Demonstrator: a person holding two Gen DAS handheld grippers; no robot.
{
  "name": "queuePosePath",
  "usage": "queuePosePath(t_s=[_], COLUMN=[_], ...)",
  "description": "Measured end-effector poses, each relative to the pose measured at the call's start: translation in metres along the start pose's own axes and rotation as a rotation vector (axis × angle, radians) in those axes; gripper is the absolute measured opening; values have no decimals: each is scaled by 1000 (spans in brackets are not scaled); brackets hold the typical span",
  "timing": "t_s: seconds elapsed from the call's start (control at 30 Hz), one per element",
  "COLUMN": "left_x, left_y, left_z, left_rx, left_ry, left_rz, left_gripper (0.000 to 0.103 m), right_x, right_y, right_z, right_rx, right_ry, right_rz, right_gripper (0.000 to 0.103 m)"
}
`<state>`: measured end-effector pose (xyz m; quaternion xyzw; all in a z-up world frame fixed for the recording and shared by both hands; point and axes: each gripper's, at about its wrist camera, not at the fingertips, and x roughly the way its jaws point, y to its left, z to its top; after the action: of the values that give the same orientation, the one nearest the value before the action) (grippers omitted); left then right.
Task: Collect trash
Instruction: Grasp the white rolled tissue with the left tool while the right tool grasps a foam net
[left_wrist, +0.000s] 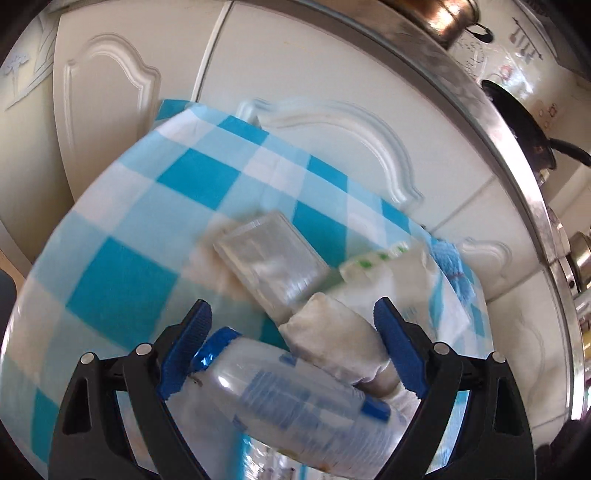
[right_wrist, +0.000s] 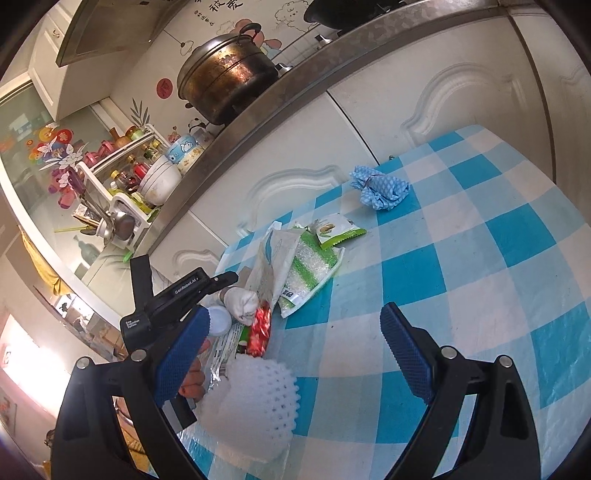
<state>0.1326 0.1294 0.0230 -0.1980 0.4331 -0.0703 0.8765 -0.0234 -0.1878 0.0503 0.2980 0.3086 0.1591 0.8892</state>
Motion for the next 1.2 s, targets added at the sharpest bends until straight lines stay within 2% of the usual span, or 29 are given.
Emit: queuePosePath(t_s=[0.27,0.47,0.73,0.83,1.07,1.1,1.13,1.2], left_x=[-16,-18,-16,-19,-38,-41,-44,-48], left_y=[-37,-41,-46,-48,-45,-45,-44,-45], left_z=[-61,-69,-66,-62,-52,-51,-50,-49], left_rx=[201,244,256,268,244,239,235,233], left_ry=[-7,3,16,8,-32,-40,-46,-48], left_rz=[-5,-3,30,32,1,-6,-13,-26], left_gripper=[90,89,58,51,45,43,37,35], right_x=[1,7,11,11,12,12,12,11], right_y=[3,10,15,14,15,15,16,18], right_z=[-9,-21,-30,-32,-36,-36,-36,-37], right_rx=[-22,-52,-84,-84,-97,-100,-106,-111], right_ry=[44,101,136,146,169,170,170,172], right_rz=[10,19,25,27,25,28,27,32], right_gripper=[93,93,93,93,93,93,93,93])
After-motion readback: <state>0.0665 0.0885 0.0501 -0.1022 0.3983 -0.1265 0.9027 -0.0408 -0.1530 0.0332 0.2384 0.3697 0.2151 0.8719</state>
